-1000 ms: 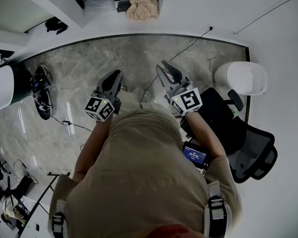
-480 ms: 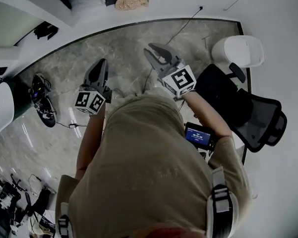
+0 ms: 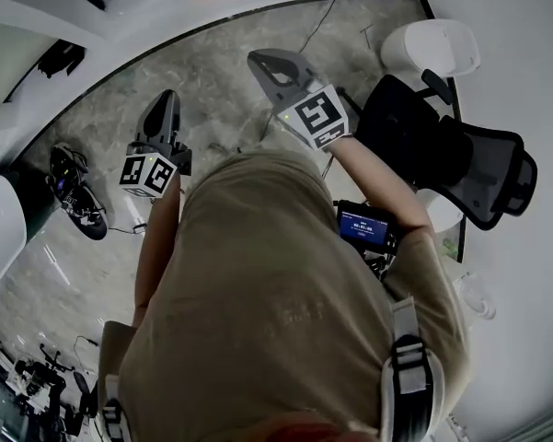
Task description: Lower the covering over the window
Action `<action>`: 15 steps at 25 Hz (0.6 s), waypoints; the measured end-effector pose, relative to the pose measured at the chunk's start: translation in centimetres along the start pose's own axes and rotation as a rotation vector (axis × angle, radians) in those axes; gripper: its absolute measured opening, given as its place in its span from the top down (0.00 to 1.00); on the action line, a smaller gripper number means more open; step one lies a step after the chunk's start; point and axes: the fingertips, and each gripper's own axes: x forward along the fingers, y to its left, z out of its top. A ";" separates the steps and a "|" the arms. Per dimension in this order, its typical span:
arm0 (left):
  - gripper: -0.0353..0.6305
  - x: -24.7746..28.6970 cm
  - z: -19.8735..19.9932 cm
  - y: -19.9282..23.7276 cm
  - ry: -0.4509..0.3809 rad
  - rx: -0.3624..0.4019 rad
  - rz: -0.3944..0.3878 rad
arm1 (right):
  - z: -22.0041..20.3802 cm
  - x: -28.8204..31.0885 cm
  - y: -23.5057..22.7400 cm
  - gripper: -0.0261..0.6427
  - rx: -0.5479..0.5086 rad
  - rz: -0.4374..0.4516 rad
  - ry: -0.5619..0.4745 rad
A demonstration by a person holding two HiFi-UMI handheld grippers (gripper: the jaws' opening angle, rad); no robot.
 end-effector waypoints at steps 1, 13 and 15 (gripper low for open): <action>0.91 0.1 0.5 1.1 0.004 -0.006 -0.009 | 0.3 1.1 0.2 0.96 -0.002 -0.004 0.004; 0.91 3.4 4.2 4.5 0.018 0.002 -0.108 | 3.2 6.2 0.5 0.96 0.009 -0.019 -0.022; 0.91 4.1 4.1 3.9 0.022 -0.001 -0.121 | 3.2 5.9 0.1 0.96 0.011 -0.014 -0.025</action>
